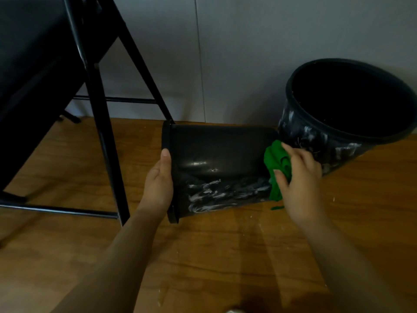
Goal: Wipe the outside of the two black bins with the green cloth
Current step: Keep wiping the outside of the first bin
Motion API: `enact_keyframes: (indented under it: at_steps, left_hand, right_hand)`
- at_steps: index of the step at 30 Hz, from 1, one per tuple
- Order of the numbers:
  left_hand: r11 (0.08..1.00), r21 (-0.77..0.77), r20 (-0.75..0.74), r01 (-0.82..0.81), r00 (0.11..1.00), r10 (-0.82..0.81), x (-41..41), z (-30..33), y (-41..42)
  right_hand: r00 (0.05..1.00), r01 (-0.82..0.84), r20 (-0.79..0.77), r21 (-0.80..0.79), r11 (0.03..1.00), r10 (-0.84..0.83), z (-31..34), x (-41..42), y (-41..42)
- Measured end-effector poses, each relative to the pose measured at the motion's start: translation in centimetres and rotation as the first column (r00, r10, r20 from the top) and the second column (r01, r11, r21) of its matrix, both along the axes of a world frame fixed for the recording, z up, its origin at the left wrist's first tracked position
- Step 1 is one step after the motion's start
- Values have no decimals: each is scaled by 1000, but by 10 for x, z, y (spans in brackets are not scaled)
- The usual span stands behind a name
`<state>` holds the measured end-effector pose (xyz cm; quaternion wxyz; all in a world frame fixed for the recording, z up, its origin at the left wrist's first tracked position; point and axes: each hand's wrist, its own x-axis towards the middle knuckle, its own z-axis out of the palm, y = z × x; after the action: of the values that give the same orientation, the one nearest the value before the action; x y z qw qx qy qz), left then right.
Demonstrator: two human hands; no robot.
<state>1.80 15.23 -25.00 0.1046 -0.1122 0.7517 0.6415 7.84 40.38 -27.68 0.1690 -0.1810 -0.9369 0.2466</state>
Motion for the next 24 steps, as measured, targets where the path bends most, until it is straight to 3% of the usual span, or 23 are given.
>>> enact_keyframes:
  at_steps: [4,10,17,24]
  left_hand:
    - [999,-20,-31,-47,998,46,-3,2,5]
    - [999,-40,-132,-2,991,-3,21,-6,-1]
    - [995,-74,-172,-60,984,47,22,-2,6]
    - [994,-58,-123,-95,989,87,15,8,7]
  right_hand:
    - [994,108,5,-75,991,-108,0,-5,7]
    - [994,109,5,-77,991,-109,0,-7,6]
    - [995,96,-12,-88,992,-97,3,-5,5]
    - [997,75,13,-72,995,-74,8,5,7]
